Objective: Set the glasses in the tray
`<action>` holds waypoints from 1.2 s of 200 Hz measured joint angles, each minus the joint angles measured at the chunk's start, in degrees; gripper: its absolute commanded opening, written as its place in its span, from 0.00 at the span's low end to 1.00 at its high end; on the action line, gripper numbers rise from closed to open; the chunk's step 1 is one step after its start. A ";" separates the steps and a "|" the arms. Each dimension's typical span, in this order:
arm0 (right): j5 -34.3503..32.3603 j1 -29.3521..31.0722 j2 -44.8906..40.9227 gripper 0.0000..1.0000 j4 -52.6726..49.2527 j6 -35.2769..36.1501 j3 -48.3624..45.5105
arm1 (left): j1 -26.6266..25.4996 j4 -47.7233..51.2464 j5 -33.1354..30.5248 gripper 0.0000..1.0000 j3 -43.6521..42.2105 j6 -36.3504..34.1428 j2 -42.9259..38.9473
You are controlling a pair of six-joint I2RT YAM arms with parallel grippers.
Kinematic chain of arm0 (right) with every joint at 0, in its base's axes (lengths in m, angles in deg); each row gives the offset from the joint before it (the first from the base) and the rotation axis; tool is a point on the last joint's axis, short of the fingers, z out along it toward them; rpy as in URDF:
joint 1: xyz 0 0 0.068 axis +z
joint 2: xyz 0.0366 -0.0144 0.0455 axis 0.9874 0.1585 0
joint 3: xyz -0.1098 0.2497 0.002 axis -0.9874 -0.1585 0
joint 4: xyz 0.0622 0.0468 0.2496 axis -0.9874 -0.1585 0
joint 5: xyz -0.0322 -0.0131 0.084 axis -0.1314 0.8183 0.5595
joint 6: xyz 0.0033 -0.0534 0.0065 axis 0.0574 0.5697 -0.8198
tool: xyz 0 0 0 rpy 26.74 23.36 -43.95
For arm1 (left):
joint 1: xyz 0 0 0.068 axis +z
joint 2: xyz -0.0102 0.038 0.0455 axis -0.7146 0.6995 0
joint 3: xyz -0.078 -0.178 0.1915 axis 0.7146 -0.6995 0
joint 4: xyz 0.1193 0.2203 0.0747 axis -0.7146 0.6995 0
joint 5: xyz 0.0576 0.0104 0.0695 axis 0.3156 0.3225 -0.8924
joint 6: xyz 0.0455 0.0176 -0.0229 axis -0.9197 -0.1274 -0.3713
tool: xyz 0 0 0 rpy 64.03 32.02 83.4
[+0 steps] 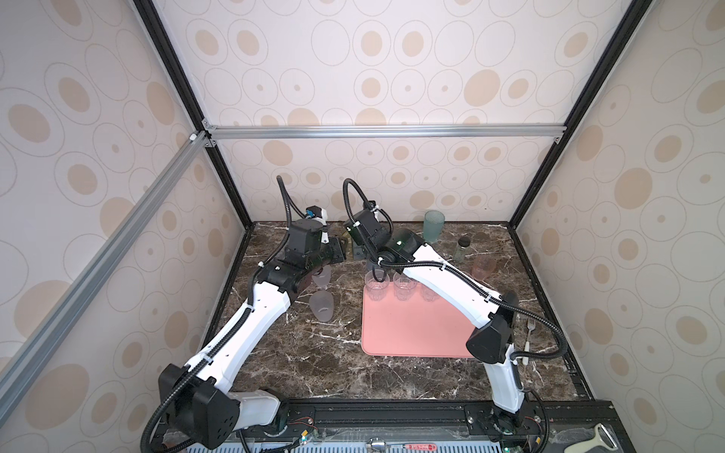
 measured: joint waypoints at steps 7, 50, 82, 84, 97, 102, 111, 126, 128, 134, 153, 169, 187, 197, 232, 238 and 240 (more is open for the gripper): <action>0.07 0.00 0.11 0.00 -0.55 0.04 0.87 | -0.04 -0.02 0.22 0.48 0.09 0.04 -0.76; 3.34 -0.90 0.09 0.00 -3.82 0.00 4.33 | -0.11 0.13 -1.07 0.58 0.42 -2.36 -4.46; 11.17 -3.91 -0.68 0.00 -10.78 -0.07 5.60 | 0.46 -0.09 -5.38 0.66 0.20 -6.88 -5.60; 11.61 -4.09 -0.79 0.00 -11.34 -0.07 5.60 | 0.50 -0.31 -5.68 0.66 0.07 -7.17 -5.70; 14.10 -5.11 -1.84 0.00 -14.64 0.11 4.87 | 0.87 -1.55 -7.45 0.66 -1.44 -9.09 -6.43; 14.97 -5.49 -2.40 0.00 -16.06 0.13 4.37 | 1.01 -1.84 -7.96 0.66 -2.10 -9.64 -6.60; 16.33 -5.81 -3.48 0.00 -18.21 0.28 3.30 | 1.18 -2.80 -8.81 0.66 -3.43 -10.40 -6.75; 18.67 -5.84 -5.38 0.00 -22.14 0.48 1.77 | 1.40 -4.17 -9.53 0.66 -6.29 -10.95 -6.64; 19.08 -5.81 -5.64 0.00 -22.64 0.46 1.66 | 1.42 -4.37 -9.55 0.66 -6.73 -10.95 -6.60; 20.33 -5.73 -6.23 0.00 -24.15 0.50 1.44 | 1.46 -4.81 -9.68 0.66 -7.91 -10.95 -6.49; 24.13 -5.49 -7.87 0.00 -27.26 0.59 -0.07 | 1.46 -6.16 -9.64 0.66 -11.56 -10.95 -5.79; 26.58 -5.44 -8.94 0.00 -28.52 0.52 -3.91 | 1.46 -7.34 -9.49 0.66 -13.81 -10.93 -4.85; 28.15 -5.40 -9.25 0.00 -28.26 0.46 -9.79 | 1.46 -8.48 -9.20 0.67 -15.67 -10.93 -4.17; 28.55 -5.40 -9.01 0.00 -27.58 0.46 -13.07 | 1.46 -9.01 -9.09 0.67 -16.46 -10.93 -4.07; 27.43 -5.40 -7.43 0.00 -24.96 0.46 -18.23 | 1.46 -10.80 -8.72 0.67 -18.05 -10.91 -3.98; 27.02 -5.42 -7.15 0.00 -24.28 0.48 -18.47 | 1.46 -10.95 -8.66 0.67 -18.14 -10.91 -3.89; 26.88 -5.42 -7.06 0.00 -24.06 0.48 -18.53 | 1.46 -11.04 -8.63 0.67 -18.18 -10.91 -3.89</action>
